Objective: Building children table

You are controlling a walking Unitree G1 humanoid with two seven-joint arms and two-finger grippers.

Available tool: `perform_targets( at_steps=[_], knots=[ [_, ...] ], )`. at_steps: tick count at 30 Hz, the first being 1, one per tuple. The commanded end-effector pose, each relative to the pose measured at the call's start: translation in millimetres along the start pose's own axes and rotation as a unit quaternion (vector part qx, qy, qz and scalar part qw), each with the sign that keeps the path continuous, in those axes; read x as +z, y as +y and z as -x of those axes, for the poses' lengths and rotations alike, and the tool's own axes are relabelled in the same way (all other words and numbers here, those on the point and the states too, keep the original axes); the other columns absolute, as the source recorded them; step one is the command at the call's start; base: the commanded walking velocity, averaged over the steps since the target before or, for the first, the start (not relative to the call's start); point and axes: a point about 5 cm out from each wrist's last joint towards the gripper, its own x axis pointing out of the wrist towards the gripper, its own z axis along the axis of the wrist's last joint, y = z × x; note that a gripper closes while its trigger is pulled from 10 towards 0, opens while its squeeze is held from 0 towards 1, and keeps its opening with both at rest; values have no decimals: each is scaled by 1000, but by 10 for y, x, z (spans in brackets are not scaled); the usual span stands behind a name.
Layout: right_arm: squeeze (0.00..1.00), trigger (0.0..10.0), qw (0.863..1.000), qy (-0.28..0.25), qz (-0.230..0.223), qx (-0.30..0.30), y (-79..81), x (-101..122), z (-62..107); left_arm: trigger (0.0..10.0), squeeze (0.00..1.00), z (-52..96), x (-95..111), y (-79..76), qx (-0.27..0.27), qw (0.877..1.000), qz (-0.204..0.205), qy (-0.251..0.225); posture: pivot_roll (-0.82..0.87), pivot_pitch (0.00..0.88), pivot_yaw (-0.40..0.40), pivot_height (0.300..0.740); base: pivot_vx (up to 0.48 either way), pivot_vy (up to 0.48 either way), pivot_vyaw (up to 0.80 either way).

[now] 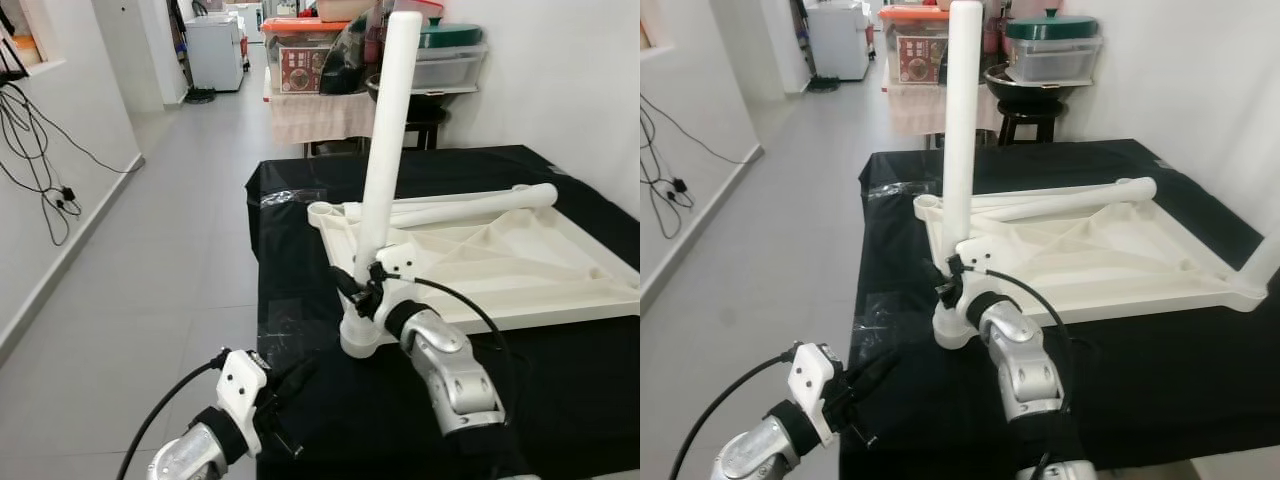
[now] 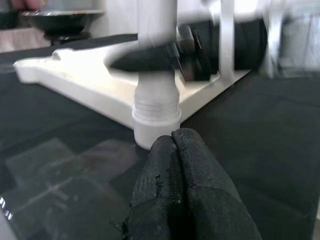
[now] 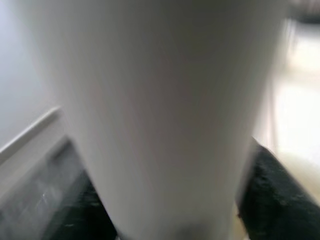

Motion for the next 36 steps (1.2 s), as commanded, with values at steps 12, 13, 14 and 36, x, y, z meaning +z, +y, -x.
perform_targets(
  at_steps=[12, 13, 14, 36],
  knots=[
    [0, 10000, 989, -77, 12, 129, -414, 511, 40, 10000, 0, 46, -18, 31, 28, 1000, -3, 12, -35, 0, 12, 740, 0, 0, 0],
    [0, 10000, 989, -77, 12, 129, -414, 511, 40, 10000, 0, 46, -18, 31, 28, 1000, -3, 12, -35, 0, 12, 740, 0, 0, 0],
    [0, 10000, 981, -75, 26, 178, -431, 534, 58, 10000, 0, 57, -22, 41, 33, 999, -9, 14, -28, 0, 10, 740, 0, 0, 0],
    [0, 0, 948, -31, 46, 314, -498, 292, 176, 10000, 0, -14, -70, 89, 43, 999, 7, 8, -20, 0, -5, 740, 0, 0, 0]
  ],
)
